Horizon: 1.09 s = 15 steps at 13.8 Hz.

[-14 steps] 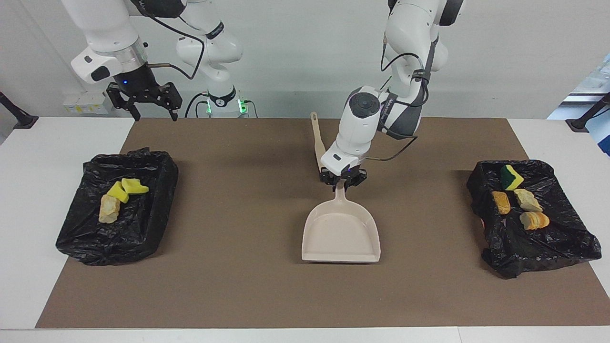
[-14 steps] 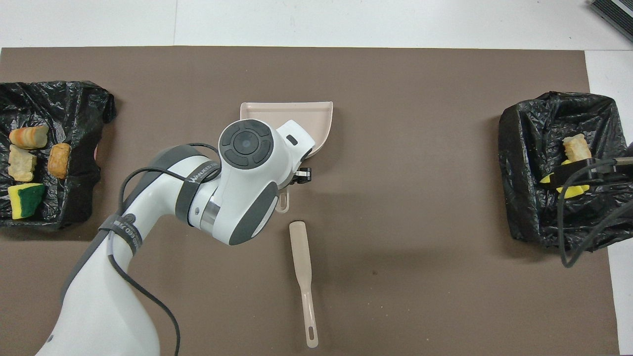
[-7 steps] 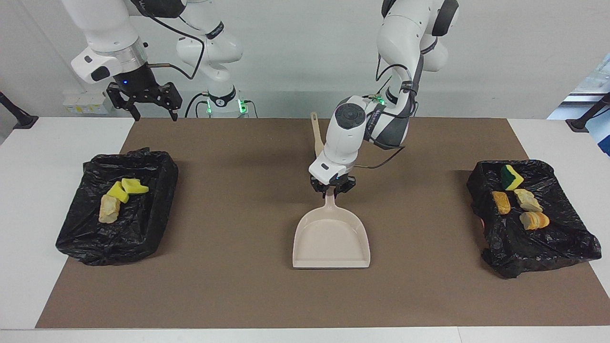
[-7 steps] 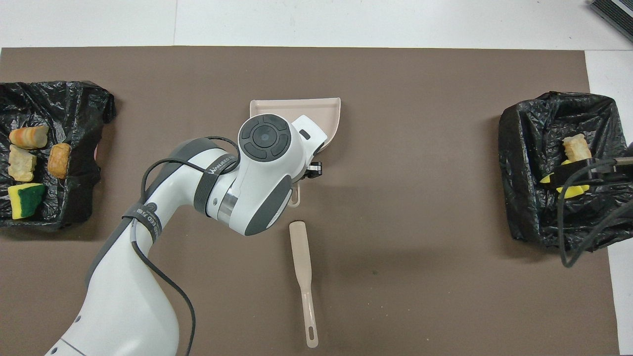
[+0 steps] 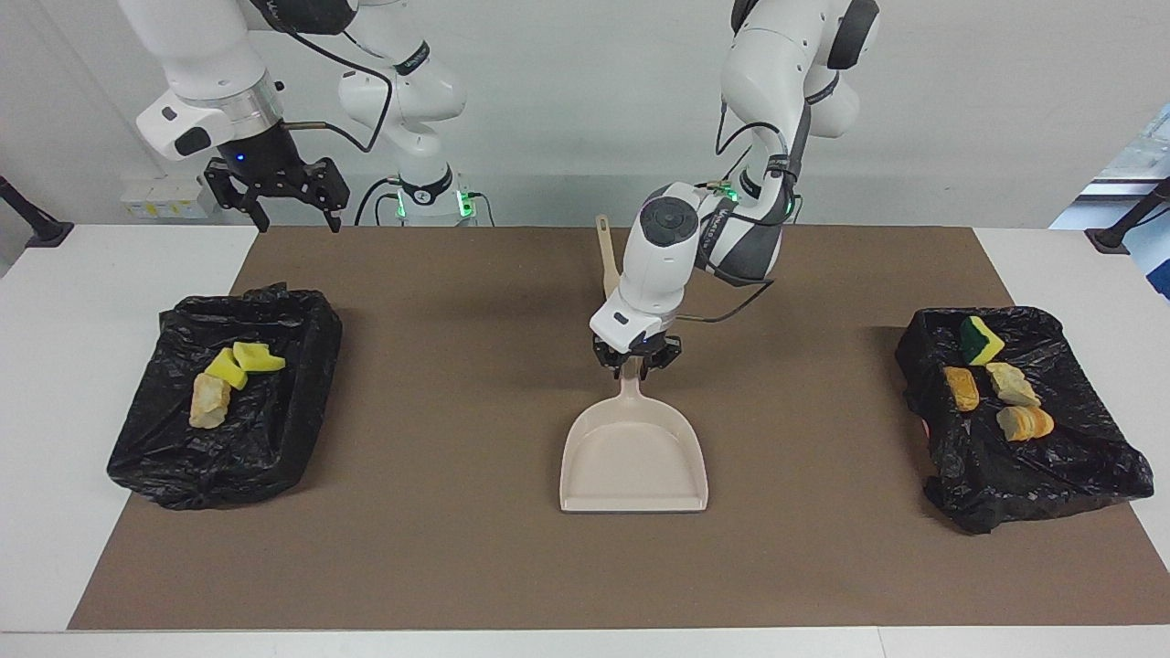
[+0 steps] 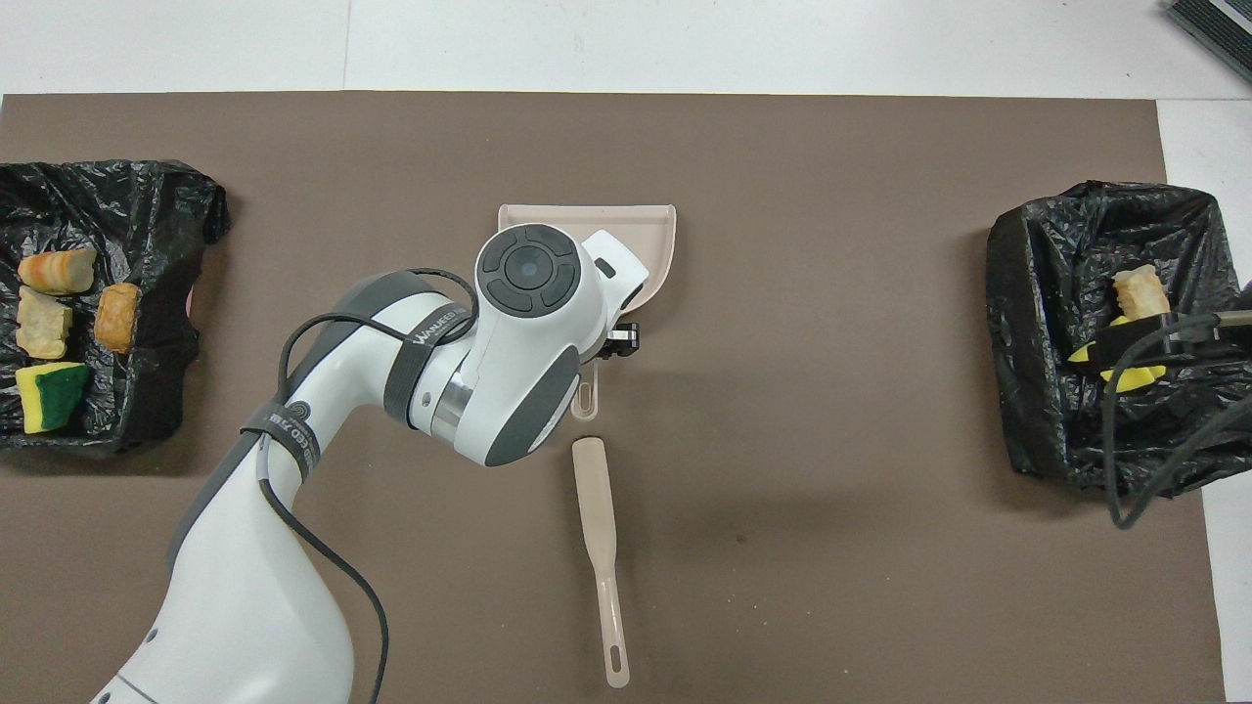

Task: Sweep and dump trash in bin

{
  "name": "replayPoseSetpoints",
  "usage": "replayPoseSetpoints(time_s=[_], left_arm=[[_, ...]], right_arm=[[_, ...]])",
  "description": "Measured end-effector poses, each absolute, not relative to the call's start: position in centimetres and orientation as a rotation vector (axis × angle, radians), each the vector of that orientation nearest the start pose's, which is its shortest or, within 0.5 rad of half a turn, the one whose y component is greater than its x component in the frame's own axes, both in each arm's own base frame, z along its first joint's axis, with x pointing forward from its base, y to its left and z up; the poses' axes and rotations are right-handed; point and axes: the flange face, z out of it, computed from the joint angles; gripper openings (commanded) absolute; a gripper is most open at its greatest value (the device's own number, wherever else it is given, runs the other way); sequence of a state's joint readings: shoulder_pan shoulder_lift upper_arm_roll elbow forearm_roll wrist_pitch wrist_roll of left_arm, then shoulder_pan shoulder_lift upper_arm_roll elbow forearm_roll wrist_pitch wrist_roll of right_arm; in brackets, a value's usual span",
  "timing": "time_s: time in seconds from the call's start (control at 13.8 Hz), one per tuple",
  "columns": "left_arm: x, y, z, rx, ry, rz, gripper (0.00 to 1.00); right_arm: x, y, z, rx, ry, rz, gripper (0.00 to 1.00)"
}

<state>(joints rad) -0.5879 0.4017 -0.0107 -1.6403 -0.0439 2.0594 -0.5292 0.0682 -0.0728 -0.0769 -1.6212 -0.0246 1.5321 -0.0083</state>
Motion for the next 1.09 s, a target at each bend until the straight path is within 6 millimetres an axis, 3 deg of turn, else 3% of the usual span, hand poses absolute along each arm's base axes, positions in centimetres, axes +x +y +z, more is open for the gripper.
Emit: replayPoseSetpoints(time_s=[0.29,0.51,0.72,1.09], left_arm=[[56.7,-31.1,43.7,-3.179,0.108,0.001,1.0],[56.3,-23.1,49.1,-3.166,0.239,0.023,1.0],[54.3,-15.8,55.3,-3.16,0.324,0.033,1.0],[50.8,-9.8,63.1,-3.162,0.379,-0.049,1.0]], right_arm=[[52.8,-0.9,63.7,-3.16,0.002,0.026,1.0],[52.8,-0.9,63.7,-3.16,0.002,0.026,1.0],[52.8,-0.9,63.7,-3.16,0.002,0.026,1.0],[52.8,-0.9,63.7,-3.16,0.002,0.026,1.0]])
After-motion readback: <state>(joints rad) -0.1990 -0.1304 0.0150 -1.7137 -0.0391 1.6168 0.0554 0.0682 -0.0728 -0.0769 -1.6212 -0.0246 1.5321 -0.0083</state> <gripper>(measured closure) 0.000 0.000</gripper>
